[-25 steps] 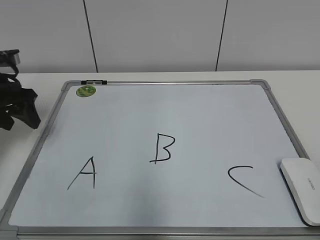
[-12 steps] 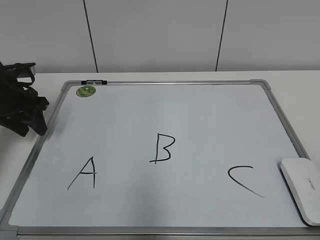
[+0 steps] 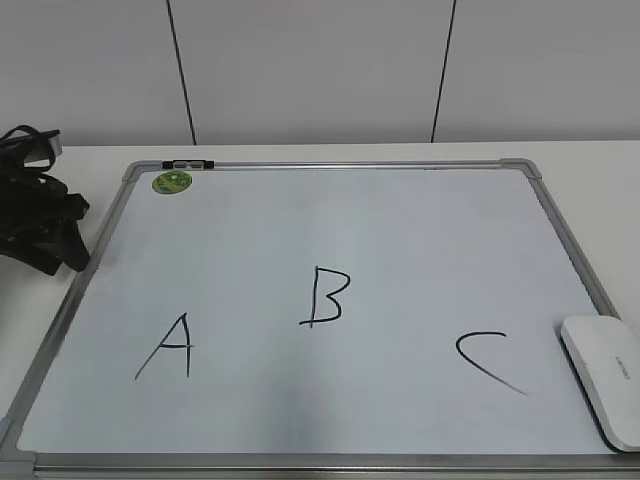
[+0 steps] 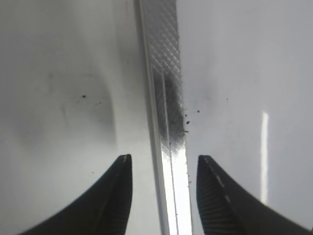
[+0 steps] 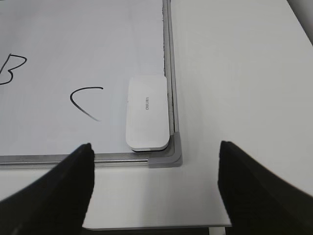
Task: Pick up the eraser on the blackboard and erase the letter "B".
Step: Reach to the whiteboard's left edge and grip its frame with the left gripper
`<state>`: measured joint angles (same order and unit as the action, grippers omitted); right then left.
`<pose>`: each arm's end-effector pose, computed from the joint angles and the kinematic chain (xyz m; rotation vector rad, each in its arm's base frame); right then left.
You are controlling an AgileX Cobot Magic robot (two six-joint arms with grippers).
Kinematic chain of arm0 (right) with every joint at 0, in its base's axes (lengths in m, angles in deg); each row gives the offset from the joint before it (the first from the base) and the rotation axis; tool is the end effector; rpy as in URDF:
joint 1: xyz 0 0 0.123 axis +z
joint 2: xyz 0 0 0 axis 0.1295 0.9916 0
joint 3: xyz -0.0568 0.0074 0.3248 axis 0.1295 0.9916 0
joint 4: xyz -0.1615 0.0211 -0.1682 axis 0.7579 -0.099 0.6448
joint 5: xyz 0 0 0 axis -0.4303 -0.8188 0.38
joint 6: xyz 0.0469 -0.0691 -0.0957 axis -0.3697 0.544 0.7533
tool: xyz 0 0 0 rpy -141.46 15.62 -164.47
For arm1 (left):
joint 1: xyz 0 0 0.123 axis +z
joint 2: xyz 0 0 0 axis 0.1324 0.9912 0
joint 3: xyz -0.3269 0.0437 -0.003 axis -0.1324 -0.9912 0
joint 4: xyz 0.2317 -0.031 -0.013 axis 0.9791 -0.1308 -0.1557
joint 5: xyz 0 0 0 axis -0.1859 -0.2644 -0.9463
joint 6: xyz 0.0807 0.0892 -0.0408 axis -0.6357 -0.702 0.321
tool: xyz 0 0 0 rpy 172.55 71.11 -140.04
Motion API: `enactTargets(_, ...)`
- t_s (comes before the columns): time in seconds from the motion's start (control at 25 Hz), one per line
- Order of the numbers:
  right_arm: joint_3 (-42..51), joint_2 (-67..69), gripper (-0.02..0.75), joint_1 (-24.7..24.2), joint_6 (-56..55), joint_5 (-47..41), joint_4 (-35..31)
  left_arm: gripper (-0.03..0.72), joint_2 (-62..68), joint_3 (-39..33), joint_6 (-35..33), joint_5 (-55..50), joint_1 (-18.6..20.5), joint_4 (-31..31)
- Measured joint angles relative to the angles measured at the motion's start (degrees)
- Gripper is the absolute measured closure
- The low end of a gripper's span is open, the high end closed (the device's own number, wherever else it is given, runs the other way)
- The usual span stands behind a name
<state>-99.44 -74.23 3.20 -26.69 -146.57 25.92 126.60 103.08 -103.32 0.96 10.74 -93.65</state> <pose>-0.0389 0.0107 0.2392 0.0007 2.1180 -0.0016 0.4169 -0.0128 0.1630 0.0895 2.9910 -0.4136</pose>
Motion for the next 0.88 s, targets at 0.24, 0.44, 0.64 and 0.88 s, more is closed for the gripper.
enactTargets(0.24,0.00,0.00,0.151,0.00,0.00,0.00,0.03,0.380,1.02,0.21,-1.37,0.00,0.37,-1.13)
enactTargets(0.44,0.00,0.00,0.151,0.00,0.00,0.00,0.03,0.385,3.06,0.29,-2.01,-0.13,0.94,-1.58)
enactTargets(0.64,0.00,0.00,0.151,0.00,0.00,0.00,0.03,0.435,3.43,0.29,-2.14,-0.13,0.99,-1.74)
enactTargets(0.88,0.00,0.00,0.151,0.00,0.00,0.00,0.03,0.446,3.66,0.29,-2.18,-0.13,0.99,-1.84)
